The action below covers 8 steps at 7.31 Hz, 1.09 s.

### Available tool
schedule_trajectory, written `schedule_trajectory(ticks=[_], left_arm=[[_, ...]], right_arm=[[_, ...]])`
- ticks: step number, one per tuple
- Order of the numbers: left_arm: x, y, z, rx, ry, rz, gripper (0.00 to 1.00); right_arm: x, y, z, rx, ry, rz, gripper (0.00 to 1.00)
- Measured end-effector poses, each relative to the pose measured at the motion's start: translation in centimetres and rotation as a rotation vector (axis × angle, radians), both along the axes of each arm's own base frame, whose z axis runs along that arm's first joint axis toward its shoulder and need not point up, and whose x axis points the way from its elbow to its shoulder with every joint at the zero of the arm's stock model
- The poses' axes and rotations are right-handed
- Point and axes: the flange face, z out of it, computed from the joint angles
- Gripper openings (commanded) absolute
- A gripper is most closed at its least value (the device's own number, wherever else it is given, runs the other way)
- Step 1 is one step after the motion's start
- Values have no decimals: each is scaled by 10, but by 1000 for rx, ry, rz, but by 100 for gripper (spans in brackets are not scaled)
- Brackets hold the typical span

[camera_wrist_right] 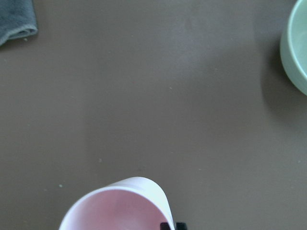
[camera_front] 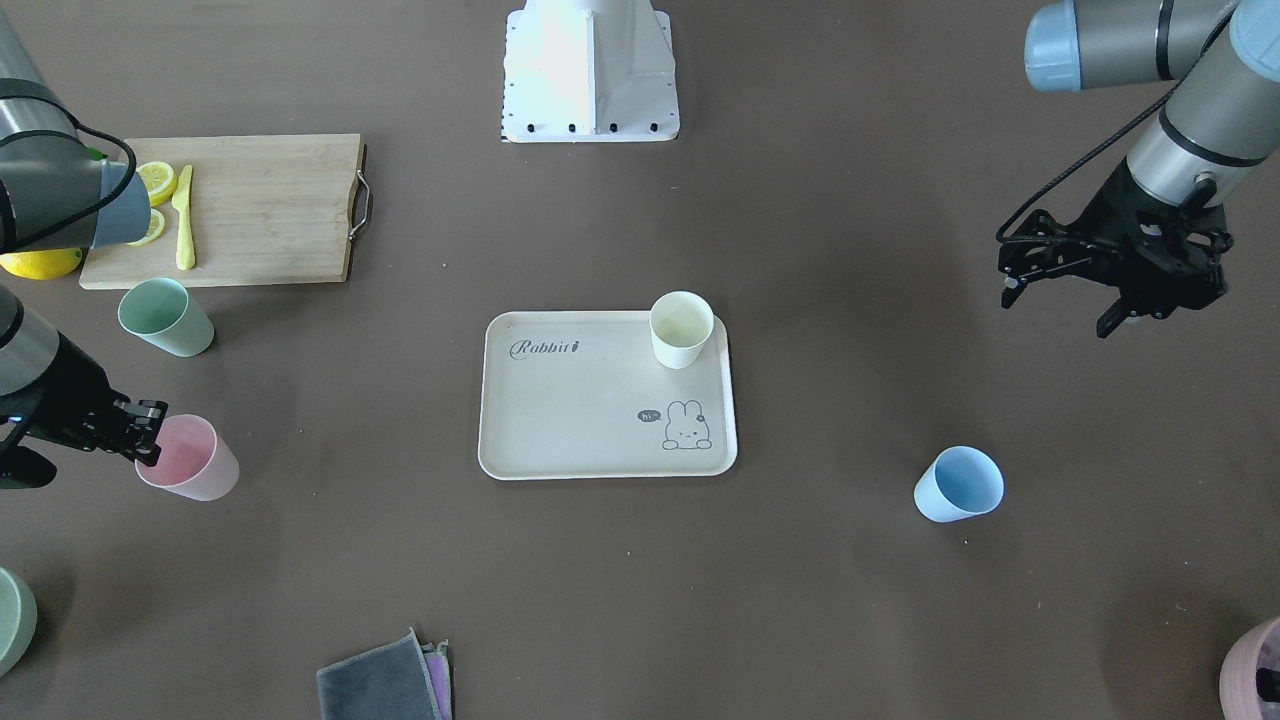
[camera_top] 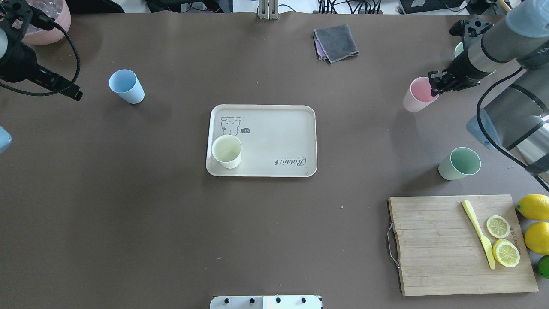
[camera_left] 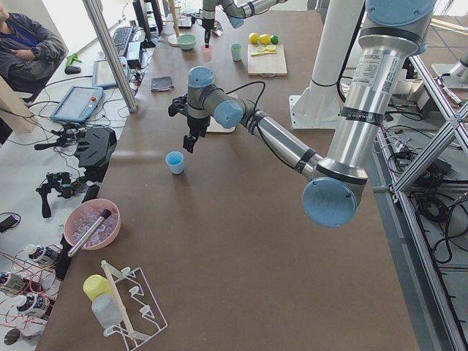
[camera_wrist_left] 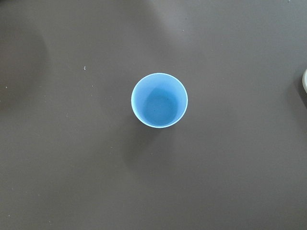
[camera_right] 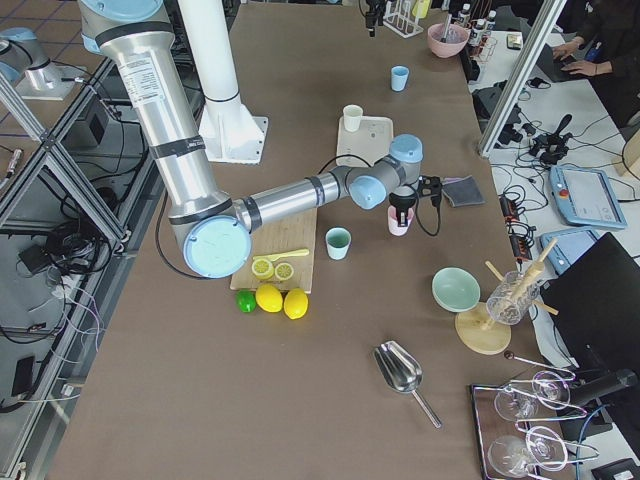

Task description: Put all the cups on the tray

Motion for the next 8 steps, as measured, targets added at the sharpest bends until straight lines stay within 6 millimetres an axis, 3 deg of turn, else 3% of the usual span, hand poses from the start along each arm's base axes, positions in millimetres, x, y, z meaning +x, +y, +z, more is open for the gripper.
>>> schedule_trajectory(ticks=[2,4,5,6,7,8], left_arm=[[1,-1,0,-2,0,0,99],[3,-1,0,-5,1,-2,99],[3,-1,0,-7,1,-3,99],[4,-1,0,-8,1,-4,99],[4,-1,0,-9,2,-4,99],[4,-1,0,-10,3,-6,99]], right_arm=[[-81,1,-85,-91,-26,80,0],[-174,27,-176,-179,-36,169,0],[-208,41,-201,-203,-34,192,0],[-228,49,-211,-214,-28,197,0],[-238,52,-212,-217,-21,197,88],[-242,52,-210,-217,-13,196,100]])
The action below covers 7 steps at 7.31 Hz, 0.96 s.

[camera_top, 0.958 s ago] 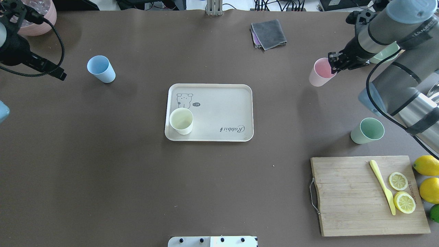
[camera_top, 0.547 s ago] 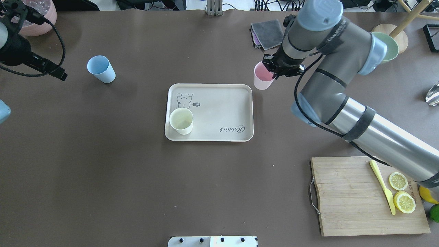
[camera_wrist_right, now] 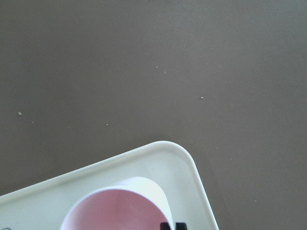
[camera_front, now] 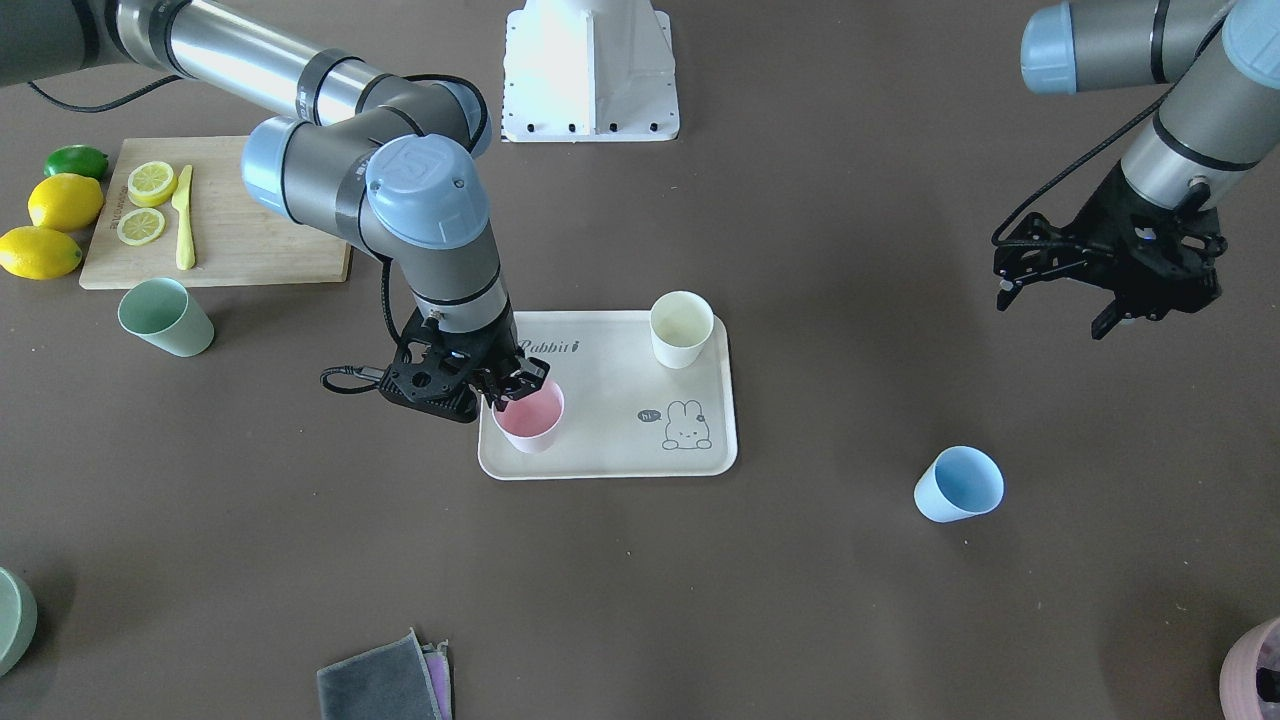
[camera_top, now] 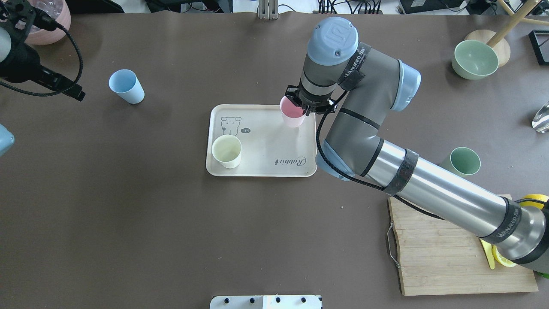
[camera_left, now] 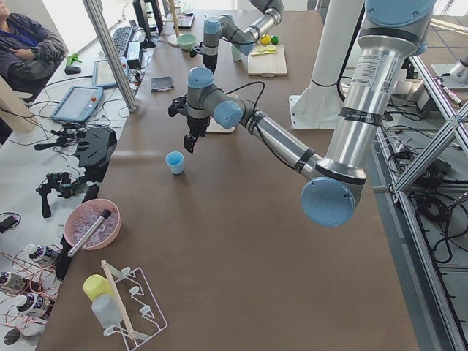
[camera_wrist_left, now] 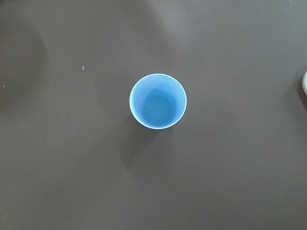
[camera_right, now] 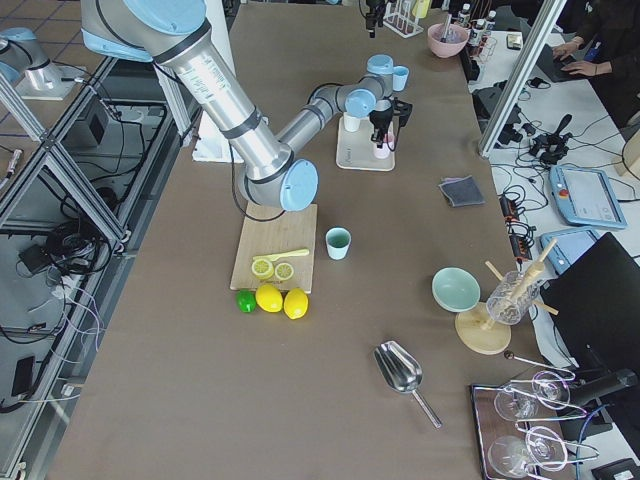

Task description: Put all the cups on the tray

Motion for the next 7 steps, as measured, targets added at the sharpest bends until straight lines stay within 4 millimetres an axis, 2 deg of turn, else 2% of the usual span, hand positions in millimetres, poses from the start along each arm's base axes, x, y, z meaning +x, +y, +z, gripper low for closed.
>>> schedule_trajectory(ticks=[2,3,4,5,6,7], left_arm=[[0,0,0,-2,1,-1,99],[0,0,1,-2,-1,1,99],[2,-3,5,-5,-6,6,99],[7,-11,11,-15,-15,9,99],[16,-28,15,-29,-24,11,99],[27,-47,24,-39,-30,13,99]], right_arm=[[1,-3,-1,20,11,7,100],[10,-7,-6,23,4,12,100],[32,-15,-13,22,-5,5,100],[63,-18,-21,33,-1,-20,100],[104,-15,-23,59,6,-53,100],[149,-8,-14,93,3,-87,100]])
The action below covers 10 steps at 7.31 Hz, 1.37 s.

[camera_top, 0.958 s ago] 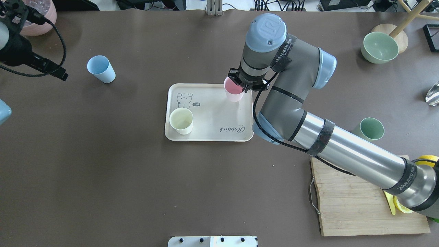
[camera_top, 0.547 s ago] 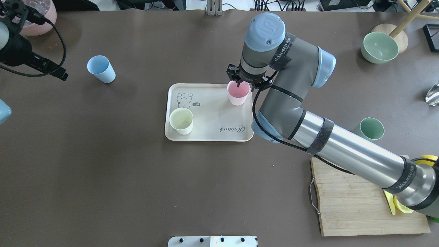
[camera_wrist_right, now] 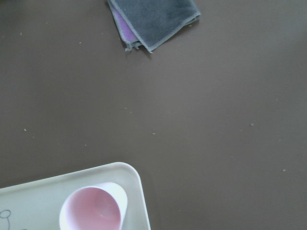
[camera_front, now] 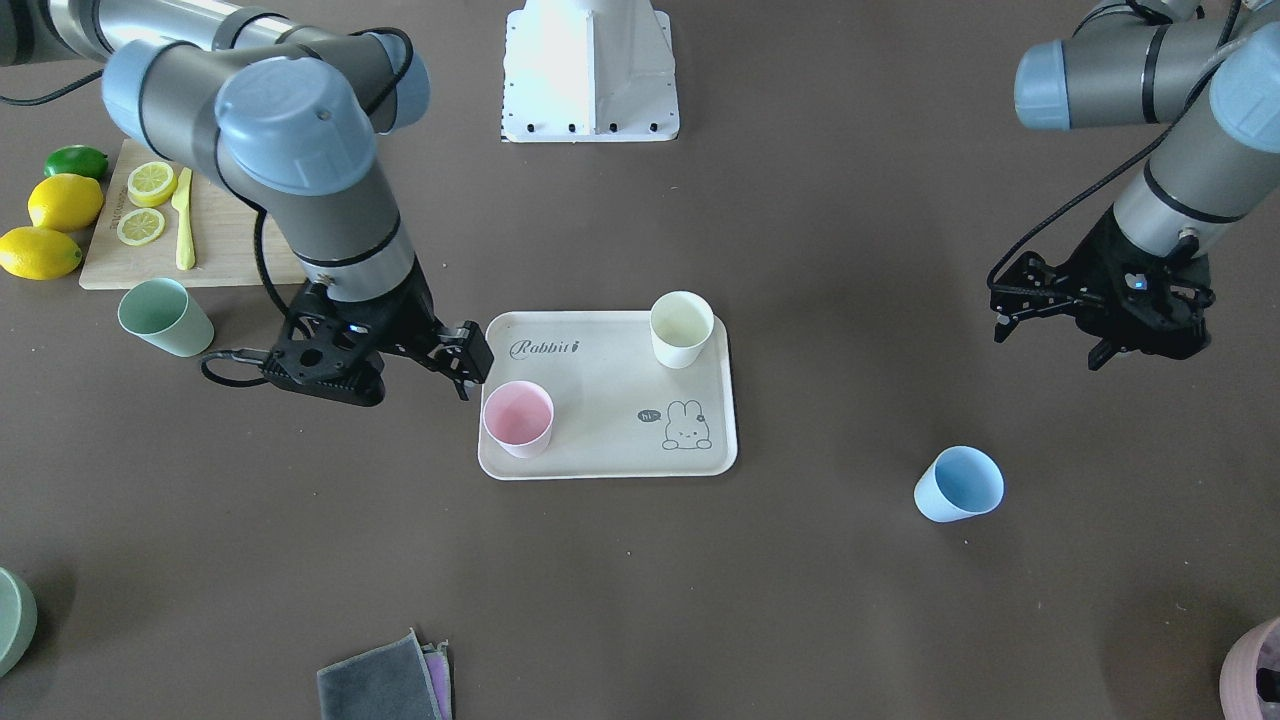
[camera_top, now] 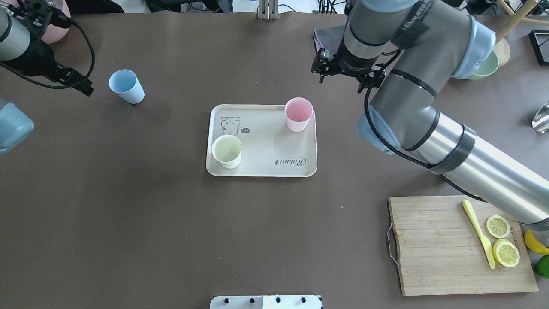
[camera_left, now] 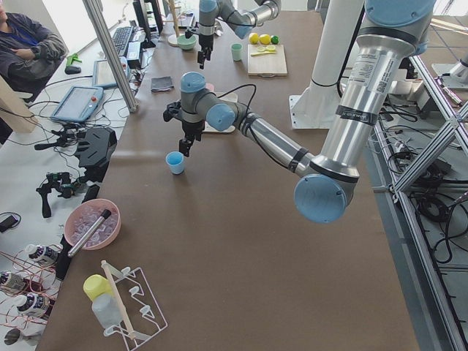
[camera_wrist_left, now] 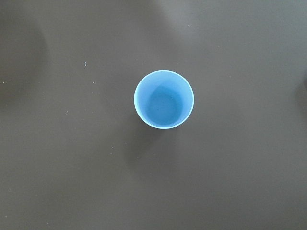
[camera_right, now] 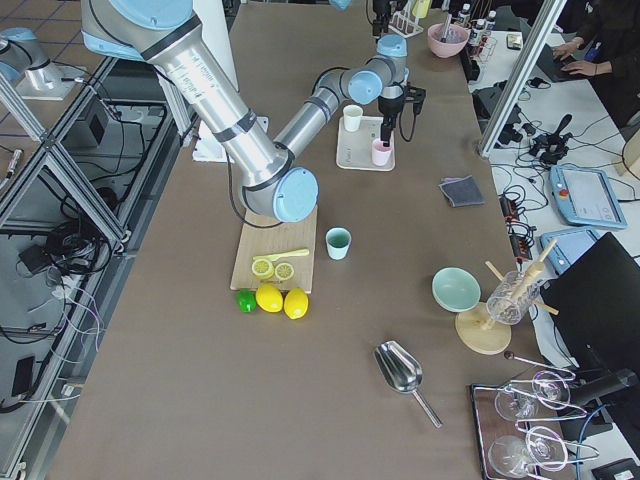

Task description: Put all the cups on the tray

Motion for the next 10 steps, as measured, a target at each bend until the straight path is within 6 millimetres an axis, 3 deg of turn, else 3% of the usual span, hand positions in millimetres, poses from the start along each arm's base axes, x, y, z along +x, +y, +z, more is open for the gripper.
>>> schedule_trajectory(ticks=[2,3,5,6,7,9,10], left_arm=[[26,-51,34,2,10,-12,98],[36,-74,44,-10,16,-29,98],[50,-100,63,-33,26,-56,98],[55,-107,75,-32,32,-62,93],[60,-109,81,-32,36,-61,80],[77,-103,84,-27,43,-50,12],[88,-98,85,-21,46,-38,0]], right_arm=[[83,7,30,67,-7,-49,100],[112,13,44,98,-4,-68,100],[153,25,67,129,-10,-100,100],[163,28,76,141,-7,-116,100],[167,30,81,150,-2,-128,100],[170,31,87,154,2,-137,100],[171,32,88,154,4,-139,100]])
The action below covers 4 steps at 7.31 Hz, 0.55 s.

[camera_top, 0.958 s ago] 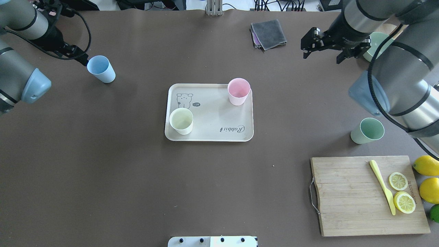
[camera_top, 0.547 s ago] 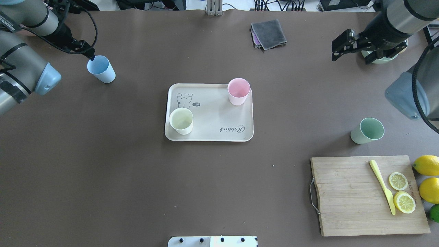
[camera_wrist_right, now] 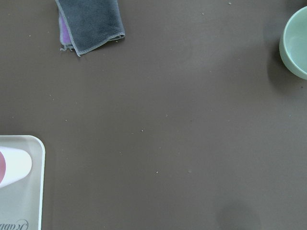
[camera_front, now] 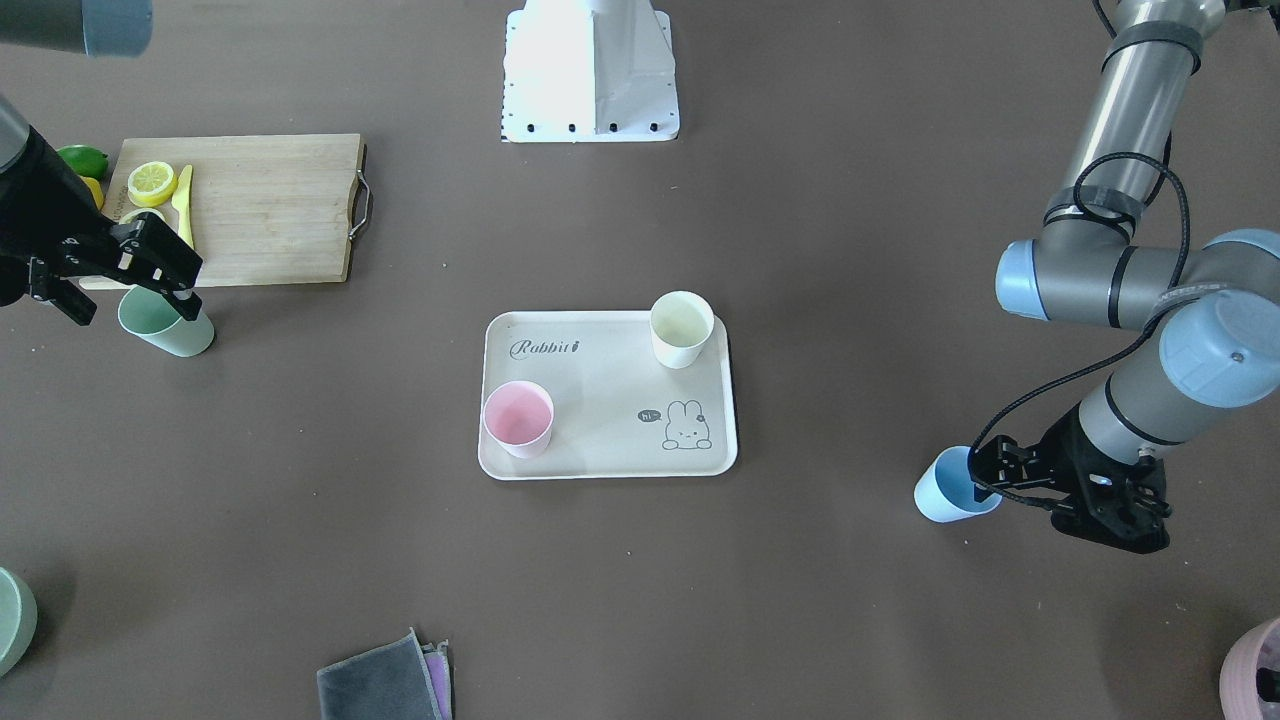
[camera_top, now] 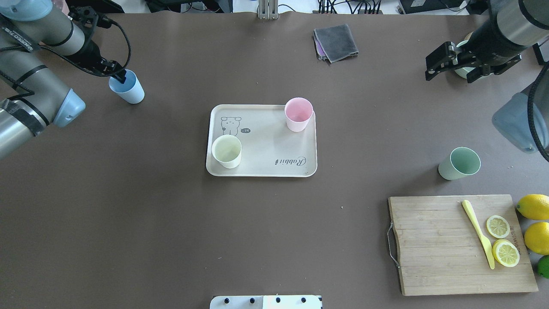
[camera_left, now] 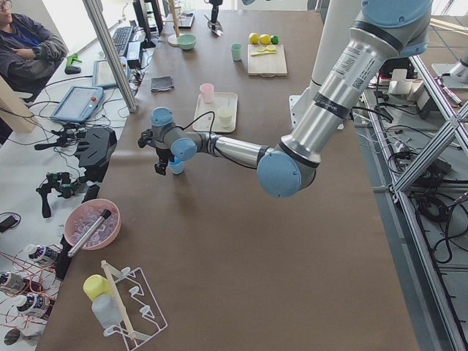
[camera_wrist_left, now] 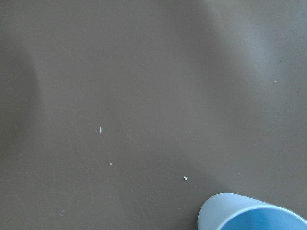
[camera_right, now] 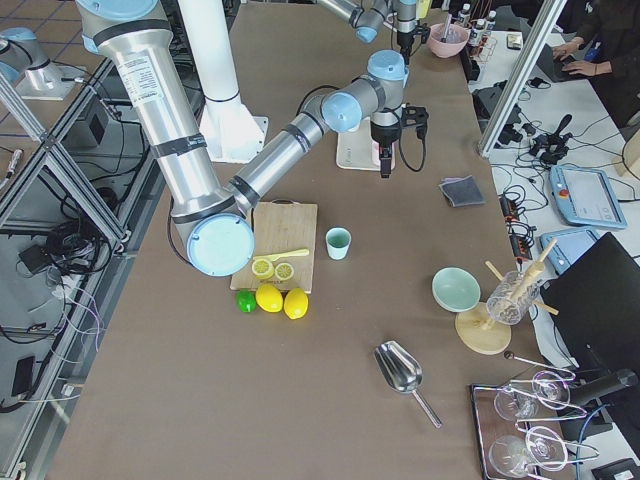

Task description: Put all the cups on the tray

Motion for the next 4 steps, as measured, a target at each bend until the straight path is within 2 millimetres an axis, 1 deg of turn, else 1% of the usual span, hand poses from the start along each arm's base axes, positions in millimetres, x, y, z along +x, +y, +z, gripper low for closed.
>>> schedule_trajectory(ticks=[2,3,4], left_arm=[[13,7,-1,13,7,19,0],[16,7,-6,20,12,21,0],[18,4,-17,25,22,17,0]], right_arm=[[2,1,5,0,5,-3,100],[3,1,7,1,6,-4,100],[4,1,7,1,7,-3,100]])
